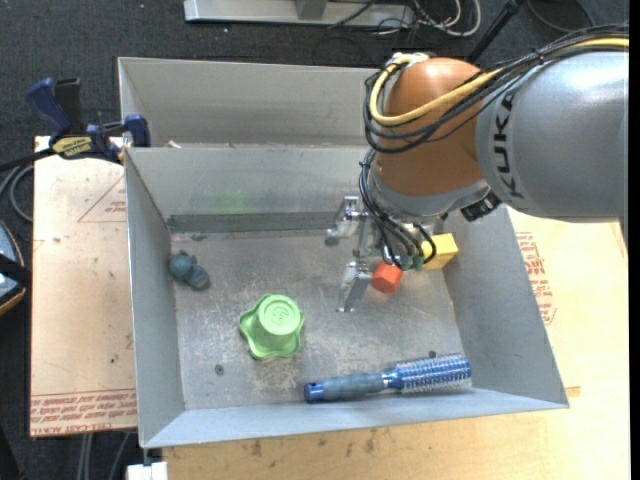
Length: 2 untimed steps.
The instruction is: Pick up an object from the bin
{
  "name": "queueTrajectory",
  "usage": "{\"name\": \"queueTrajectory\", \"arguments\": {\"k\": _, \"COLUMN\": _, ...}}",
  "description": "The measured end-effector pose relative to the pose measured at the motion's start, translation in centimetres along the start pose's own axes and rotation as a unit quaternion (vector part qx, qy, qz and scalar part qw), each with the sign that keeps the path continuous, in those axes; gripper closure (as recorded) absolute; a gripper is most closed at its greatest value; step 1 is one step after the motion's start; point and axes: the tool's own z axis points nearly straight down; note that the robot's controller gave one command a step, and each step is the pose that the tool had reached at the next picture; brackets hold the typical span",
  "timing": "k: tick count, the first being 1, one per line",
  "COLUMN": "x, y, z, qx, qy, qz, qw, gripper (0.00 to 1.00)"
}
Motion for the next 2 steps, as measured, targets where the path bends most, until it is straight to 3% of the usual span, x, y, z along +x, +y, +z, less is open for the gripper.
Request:
{"name": "queueTrajectory", "arguments": {"k": 1, "x": 1.4, "y": 8.21, "z": 11.73, "qx": 0.0, "qy": -0.0075, "qz": -0.037, "qw": 0.9993, "gripper": 0.0}}
{"name": "queueTrajectory", "arguments": {"k": 2, "x": 1.27, "y": 8.22, "z": 11.31, "qx": -0.002, "qy": -0.0086, "qz": -0.035, "qw": 0.9993, "gripper": 1.0}}
